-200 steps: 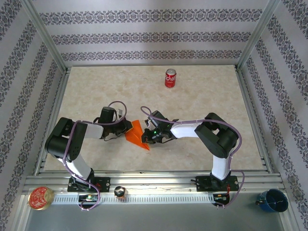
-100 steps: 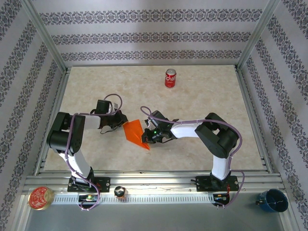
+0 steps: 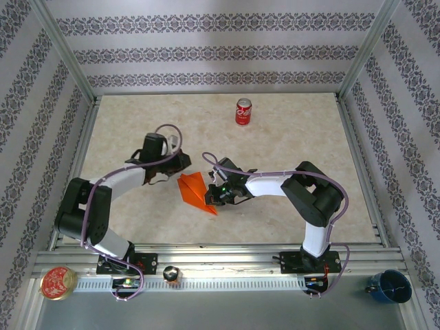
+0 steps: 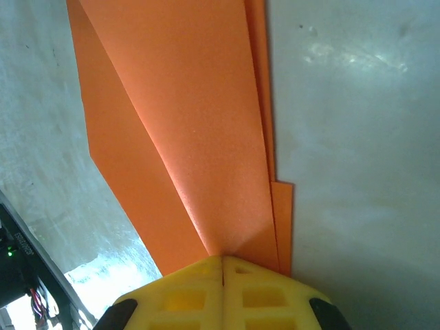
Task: Fold a paper plane with a square sheet of paper (pick it up from the middle)
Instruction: Fourth fold the wing at the center of the table.
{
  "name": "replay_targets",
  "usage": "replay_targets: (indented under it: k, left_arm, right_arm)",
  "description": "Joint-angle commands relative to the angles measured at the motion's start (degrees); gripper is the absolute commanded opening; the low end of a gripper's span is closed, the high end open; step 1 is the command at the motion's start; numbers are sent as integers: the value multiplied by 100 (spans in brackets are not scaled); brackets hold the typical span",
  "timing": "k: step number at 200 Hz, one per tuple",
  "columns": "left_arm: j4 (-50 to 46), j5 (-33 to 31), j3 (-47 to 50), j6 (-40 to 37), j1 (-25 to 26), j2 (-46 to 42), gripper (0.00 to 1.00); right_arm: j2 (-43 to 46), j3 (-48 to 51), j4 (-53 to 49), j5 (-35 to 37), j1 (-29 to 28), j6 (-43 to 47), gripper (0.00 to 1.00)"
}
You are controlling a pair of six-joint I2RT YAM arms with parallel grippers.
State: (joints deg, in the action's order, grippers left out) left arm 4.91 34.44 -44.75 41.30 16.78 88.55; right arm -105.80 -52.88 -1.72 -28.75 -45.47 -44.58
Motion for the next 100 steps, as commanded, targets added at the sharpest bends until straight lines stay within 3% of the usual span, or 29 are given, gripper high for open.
replay_targets:
  k: [1, 26, 100]
  left_arm:
    - [398, -83, 312, 405, 451, 183, 0]
    - [713, -117, 468, 626, 693, 570, 0]
    - [1110, -523, 1124, 568, 687, 962, 0]
  right_arm:
    - [-53, 140, -606, 247, 47, 64, 0]
    - [-47, 120, -587, 212, 47, 35, 0]
    - [322, -86, -331, -25, 12, -30, 0]
